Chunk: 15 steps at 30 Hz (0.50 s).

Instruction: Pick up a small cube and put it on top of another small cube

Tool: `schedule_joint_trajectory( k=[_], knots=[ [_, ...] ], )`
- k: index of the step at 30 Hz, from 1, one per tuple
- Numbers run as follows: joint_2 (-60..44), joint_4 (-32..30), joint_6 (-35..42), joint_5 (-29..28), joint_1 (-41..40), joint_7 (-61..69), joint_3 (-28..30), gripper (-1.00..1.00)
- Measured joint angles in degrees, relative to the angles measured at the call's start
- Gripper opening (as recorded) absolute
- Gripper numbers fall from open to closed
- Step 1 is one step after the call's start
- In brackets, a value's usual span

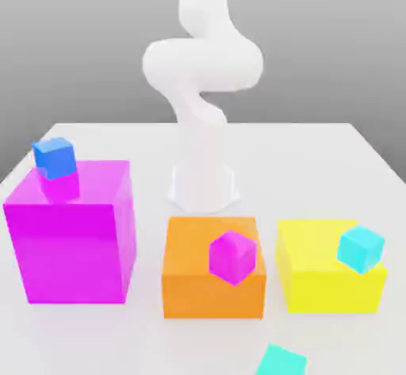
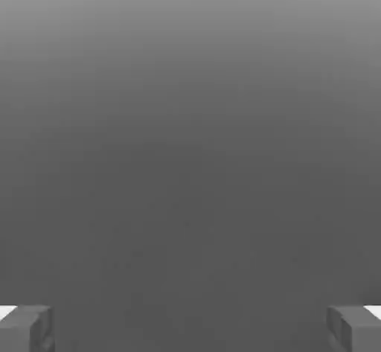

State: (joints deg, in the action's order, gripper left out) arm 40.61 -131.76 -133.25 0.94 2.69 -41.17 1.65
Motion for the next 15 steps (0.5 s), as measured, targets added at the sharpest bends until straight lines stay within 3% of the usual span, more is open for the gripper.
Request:
schedule_joint_trajectory(
  k=[15],
  knots=[
    [-31.6,0.2,-8.7,7.5,11.7,29.4,5.8,0.0]
  ],
)
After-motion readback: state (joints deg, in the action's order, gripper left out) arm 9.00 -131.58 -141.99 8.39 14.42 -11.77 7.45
